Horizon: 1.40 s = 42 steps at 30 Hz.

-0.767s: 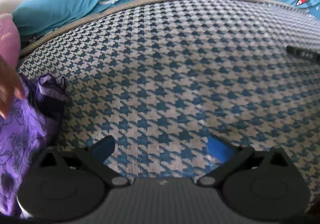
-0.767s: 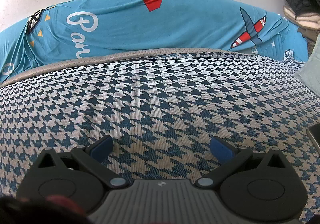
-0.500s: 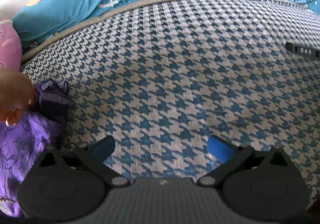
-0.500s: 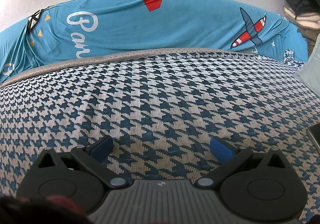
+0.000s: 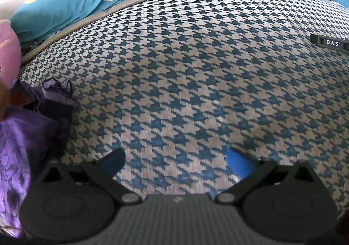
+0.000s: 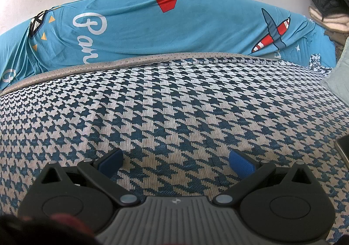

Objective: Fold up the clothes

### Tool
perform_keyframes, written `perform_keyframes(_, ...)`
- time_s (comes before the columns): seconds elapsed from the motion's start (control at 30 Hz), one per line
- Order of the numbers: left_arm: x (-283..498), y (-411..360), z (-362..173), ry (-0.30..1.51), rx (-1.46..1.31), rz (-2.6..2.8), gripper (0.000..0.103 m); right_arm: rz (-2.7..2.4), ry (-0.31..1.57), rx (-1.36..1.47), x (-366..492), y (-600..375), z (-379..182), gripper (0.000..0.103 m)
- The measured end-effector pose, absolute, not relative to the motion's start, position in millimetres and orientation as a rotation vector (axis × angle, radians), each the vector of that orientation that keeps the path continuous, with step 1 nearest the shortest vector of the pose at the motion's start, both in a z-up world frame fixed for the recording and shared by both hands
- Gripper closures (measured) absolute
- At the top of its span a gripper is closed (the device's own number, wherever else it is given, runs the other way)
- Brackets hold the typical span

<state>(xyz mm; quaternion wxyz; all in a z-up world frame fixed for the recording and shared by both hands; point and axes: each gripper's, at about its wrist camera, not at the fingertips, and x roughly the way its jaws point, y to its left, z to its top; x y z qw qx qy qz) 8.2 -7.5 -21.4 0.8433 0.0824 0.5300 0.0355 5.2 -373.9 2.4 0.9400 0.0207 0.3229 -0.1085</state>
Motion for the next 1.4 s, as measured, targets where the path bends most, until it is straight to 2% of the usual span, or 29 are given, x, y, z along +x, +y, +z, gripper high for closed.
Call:
perform_keyframes(0.63,-33.8,-23.1,8.4,1.084,0.208,-0.121,0.0,-0.222,0.659,0.042,6.2,-373.0,2.6,0.0)
perform_keyframes(1.03,-12.0,-9.6,2.7,1.118,0.122,0.073,0.0,-0.222,0.659,0.042,6.5,-373.1,1.9,0.0)
perform_keyframes(1.4,-7.0,-28.4,8.2,1.146,0.079,0.101,0.0,-0.222,0.658,0.043,7.9,-372.9,0.7,0.0)
